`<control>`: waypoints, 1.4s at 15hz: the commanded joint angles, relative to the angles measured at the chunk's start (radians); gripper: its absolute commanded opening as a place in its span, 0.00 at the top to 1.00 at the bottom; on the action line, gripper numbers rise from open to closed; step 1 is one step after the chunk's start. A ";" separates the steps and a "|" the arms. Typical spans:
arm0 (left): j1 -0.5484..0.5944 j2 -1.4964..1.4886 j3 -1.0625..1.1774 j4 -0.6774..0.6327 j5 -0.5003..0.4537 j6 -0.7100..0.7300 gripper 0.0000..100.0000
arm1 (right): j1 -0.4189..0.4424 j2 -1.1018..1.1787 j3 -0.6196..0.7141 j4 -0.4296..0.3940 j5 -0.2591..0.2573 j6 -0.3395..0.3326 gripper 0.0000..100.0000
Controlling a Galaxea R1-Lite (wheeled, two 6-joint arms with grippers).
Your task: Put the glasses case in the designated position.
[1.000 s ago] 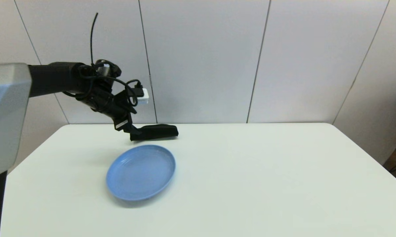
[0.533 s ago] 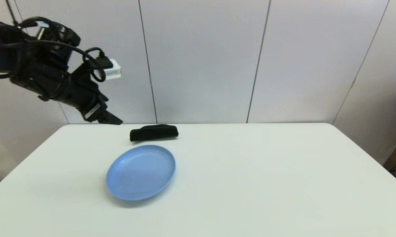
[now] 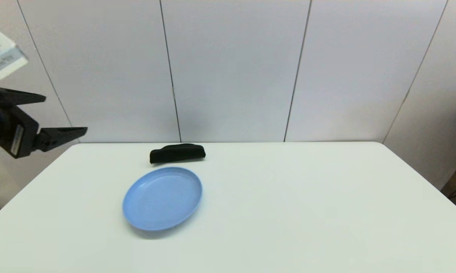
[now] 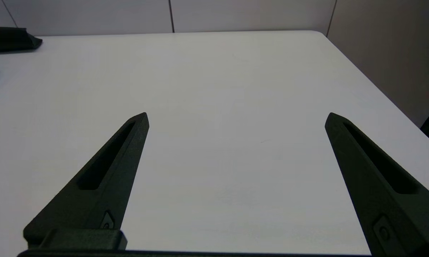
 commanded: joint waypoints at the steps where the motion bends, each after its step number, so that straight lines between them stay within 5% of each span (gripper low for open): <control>1: 0.024 -0.337 0.276 -0.288 0.001 -0.147 0.00 | 0.001 0.000 0.000 0.000 0.001 0.000 0.00; 8: -0.017 -0.791 0.701 -0.268 0.093 -0.161 0.00 | 0.001 0.000 0.000 0.000 -0.001 0.000 0.00; 11: -0.016 -0.897 0.837 -0.380 0.115 -0.243 0.00 | 0.001 0.000 0.000 0.000 -0.001 0.000 0.00; 21: -0.016 -0.948 0.911 -0.426 0.116 -0.600 0.00 | 0.001 0.000 0.000 0.000 0.001 0.000 0.00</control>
